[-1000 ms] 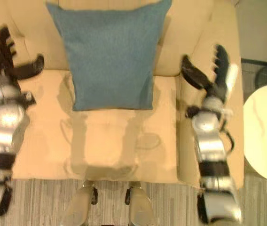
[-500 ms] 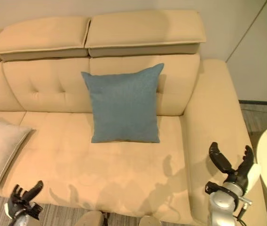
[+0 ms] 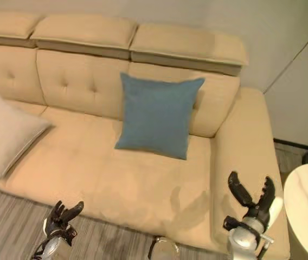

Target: Pick up all the scattered cushions and arrange them neatly on the sofa.

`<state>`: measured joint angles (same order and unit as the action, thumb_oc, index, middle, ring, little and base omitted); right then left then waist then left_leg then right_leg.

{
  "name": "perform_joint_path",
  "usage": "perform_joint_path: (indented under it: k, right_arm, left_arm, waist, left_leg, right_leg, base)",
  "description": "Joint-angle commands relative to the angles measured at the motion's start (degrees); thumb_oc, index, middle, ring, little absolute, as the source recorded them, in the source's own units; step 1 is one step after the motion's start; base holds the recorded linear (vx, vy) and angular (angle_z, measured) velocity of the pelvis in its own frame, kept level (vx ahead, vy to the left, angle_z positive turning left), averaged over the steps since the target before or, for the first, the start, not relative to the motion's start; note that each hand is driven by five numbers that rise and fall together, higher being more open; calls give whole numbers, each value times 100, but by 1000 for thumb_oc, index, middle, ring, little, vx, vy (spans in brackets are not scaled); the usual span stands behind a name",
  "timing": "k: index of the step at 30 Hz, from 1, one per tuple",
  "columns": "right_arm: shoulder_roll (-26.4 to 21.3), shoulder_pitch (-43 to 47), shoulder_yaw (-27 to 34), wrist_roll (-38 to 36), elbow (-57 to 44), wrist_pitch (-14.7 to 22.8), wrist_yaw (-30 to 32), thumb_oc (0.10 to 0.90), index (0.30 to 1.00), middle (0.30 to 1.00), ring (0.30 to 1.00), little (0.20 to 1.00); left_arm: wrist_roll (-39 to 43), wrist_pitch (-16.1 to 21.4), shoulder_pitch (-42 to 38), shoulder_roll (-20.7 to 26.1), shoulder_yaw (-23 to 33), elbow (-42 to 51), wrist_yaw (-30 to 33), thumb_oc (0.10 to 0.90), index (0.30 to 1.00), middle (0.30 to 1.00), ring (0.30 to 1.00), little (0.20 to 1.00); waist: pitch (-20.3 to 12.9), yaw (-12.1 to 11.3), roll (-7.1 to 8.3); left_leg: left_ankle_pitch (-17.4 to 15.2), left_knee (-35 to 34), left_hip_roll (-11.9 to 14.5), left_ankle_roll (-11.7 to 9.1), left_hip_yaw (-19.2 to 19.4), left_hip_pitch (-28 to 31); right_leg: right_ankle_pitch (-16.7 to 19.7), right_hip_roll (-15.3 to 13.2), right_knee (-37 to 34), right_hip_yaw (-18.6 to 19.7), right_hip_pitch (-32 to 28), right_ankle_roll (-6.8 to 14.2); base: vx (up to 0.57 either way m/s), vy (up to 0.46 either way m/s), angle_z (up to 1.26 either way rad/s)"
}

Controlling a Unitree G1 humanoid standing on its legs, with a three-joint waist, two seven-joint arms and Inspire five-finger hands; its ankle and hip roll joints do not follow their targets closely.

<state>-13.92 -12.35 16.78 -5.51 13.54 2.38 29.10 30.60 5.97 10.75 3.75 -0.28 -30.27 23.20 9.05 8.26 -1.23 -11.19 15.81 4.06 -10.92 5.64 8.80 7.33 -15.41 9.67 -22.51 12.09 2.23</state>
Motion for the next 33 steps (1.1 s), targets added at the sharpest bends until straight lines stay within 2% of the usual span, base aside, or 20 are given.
perform_joint_path:
  k: [1,5,6,7,8,9,11,12,14,15,16,18,20,21,23,24,28,29,32,33]
  right_arm:
    - [-246,563,48,-38,-354,419,176,800,900,900,900,900]
    - [-56,529,-77,-27,-292,383,154,800,900,900,900,900]
    - [68,543,-228,-146,-304,361,133,800,900,900,900,900]
    - [69,544,-228,-146,-304,361,134,800,900,900,900,900]
    - [112,564,-290,-200,-326,347,90,800,900,900,900,900]
    - [169,551,-470,-276,-289,364,49,800,900,900,900,900]
    - [189,527,-532,-293,-313,351,-6,800,900,900,900,900]
    - [184,540,-673,-252,-280,339,-85,800,900,900,900,900]
    - [164,578,-832,-230,-232,297,-194,800,900,900,900,900]
    - [176,584,-906,-254,-196,284,-237,800,900,900,900,900]
    - [177,585,-906,-254,-196,284,-237,800,900,900,900,900]
    - [192,557,-915,-354,-216,297,-186,800,900,900,900,900]
    - [188,540,-959,-426,-266,341,-164,800,900,900,900,900]
    - [153,508,-999,-424,-259,314,-244,800,900,900,900,900]
    - [85,512,-1069,-462,-248,370,-261,800,900,900,900,900]
    - [-12,534,-1181,-520,-249,377,-344,800,900,900,900,900]
    - [-113,518,-1284,-493,-231,383,-439,800,900,900,900,900]
    - [-184,534,-1347,-460,-184,391,-461,800,900,900,900,900]
    - [-194,528,-1473,-470,-263,335,-478,800,900,900,900,900]
    - [-183,522,-1534,-477,-258,330,-528,800,900,900,900,900]
  left_arm:
    - [-423,258,39,435,160,839,109,800,900,900,900,900]
    - [-525,173,53,432,84,676,85,800,900,900,900,900]
    - [-414,92,44,446,7,510,44,800,900,900,900,900]
    - [-412,94,41,447,8,505,42,800,900,900,900,900]
    - [-342,82,46,449,-4,441,13,800,900,900,900,900]
    - [-220,25,158,437,-71,209,-26,800,900,900,900,900]
    - [-182,-25,202,432,-77,114,-47,800,900,900,900,900]
    - [-195,-149,285,450,-64,-101,-76,800,900,900,900,900]
    - [-244,-197,282,498,-79,-272,-102,800,900,900,900,900]
    - [-157,-172,224,529,-69,-325,-74,800,900,900,900,900]
    - [-156,-172,222,530,-69,-325,-74,800,900,900,900,900]
    - [-84,-143,134,553,-122,-365,-53,800,900,900,900,900]
    - [43,-107,-15,507,-90,-502,16,800,900,900,900,900]
    - [122,-139,-69,474,-63,-589,-1,800,900,900,900,900]
    - [379,-103,-154,437,-7,-677,77,800,900,900,900,900]
    - [573,-82,-180,401,-70,-677,67,800,900,900,900,900]
    - [656,-86,-89,319,-127,-687,13,800,900,900,900,900]
    - [662,-80,-85,274,-179,-821,11,800,900,900,900,900]
    - [818,26,-80,127,-167,-780,32,800,900,900,900,900]
    - [852,56,-3,73,-167,-772,-3,800,900,900,900,900]
  waist:
    - [145,51,154]
    - [322,-35,273]
    - [438,0,245]
    - [437,-10,248]
    - [445,-22,266]
    - [428,-153,217]
    - [384,-228,176]
    - [267,-379,86]
    - [141,-514,90]
    - [-5,-596,176]
    - [-23,-602,167]
    - [-137,-582,256]
    - [-157,-490,323]
    - [-144,-503,346]
    - [-51,-555,331]
    - [95,-589,241]
    - [213,-601,144]
    - [316,-638,132]
    - [416,-543,249]
    - [389,-545,265]
  left_leg:
    - [-941,-696,-405,1036,-15,267]
    - [-703,-926,-579,1166,-19,163]
    - [-445,-1080,-520,1191,-68,5]
    - [-441,-1090,-522,1191,-58,9]
    - [-292,-1151,-560,1241,-47,-113]
    - [-8,-1234,-581,1361,-3,-356]
    - [111,-1297,-540,1384,48,-449]
    - [290,-1370,-433,1420,188,-615]
    - [432,-1437,-415,1406,234,-752]
    - [607,-1415,-460,1361,143,-1009]
    - [619,-1416,-448,1359,147,-1034]
    - [819,-1386,-496,1321,-77,-1302]
    - [1020,-1372,-545,1267,-349,-1596]
    - [1163,-1351,-540,1239,-392,-1832]
    - [1432,-1289,-537,1108,-577,-2151]
    - [1667,-1326,-402,1000,-642,-2354]
    - [1806,-1646,-362,948,-785,-2402]
    - [1814,-1785,-368,878,-770,-2510]
    - [1353,-1246,-231,979,14,-2480]
    - [1266,-1107,-179,983,64,-2327]
  right_leg:
    - [43,350,-833,18,310,665]
    - [211,283,-1265,-44,300,839]
    - [43,365,-989,399,433,906]
    - [30,365,-967,412,449,905]
    - [-59,389,-780,604,395,862]
    - [-413,450,105,783,185,677]
    - [-634,462,526,737,113,604]
    - [-956,423,1060,589,-288,552]
    - [-1109,369,1317,715,-654,548]
    - [-1095,507,1140,1211,-1021,634]
    - [-1070,521,1117,1213,-1003,629]
    - [-1268,877,1035,2118,-1282,633]
    - [-1720,1330,752,3065,-1510,476]
    - [-1888,1513,437,3309,-1625,306]
    - [-2030,1673,156,3236,-1664,59]
    - [-2139,1825,40,3117,-1586,-69]
    - [-2166,1926,-131,2901,-1572,-142]
    - [-2108,1903,-163,2682,-1509,-169]
    - [-1901,1672,-234,2184,-1326,-121]
    - [-1858,1604,-291,2024,-1306,-103]
  base:
    - [-533,258,14]
    - [-402,143,9]
    - [-363,87,-19]
    - [-521,122,19]
    - [-503,116,12]
    - [-633,142,7]
    - [-424,73,-10]
    - [-327,-6,-18]
    - [-390,-94,-35]
    - [-277,-135,-20]
    - [-271,-169,-2]
    - [-226,-146,26]
    - [-285,-180,63]
    - [-281,-193,80]
    - [-381,-241,59]
    - [-381,-206,58]
    - [-271,-93,57]
    - [-316,-24,63]
    - [-332,0,82]
    - [-209,36,100]
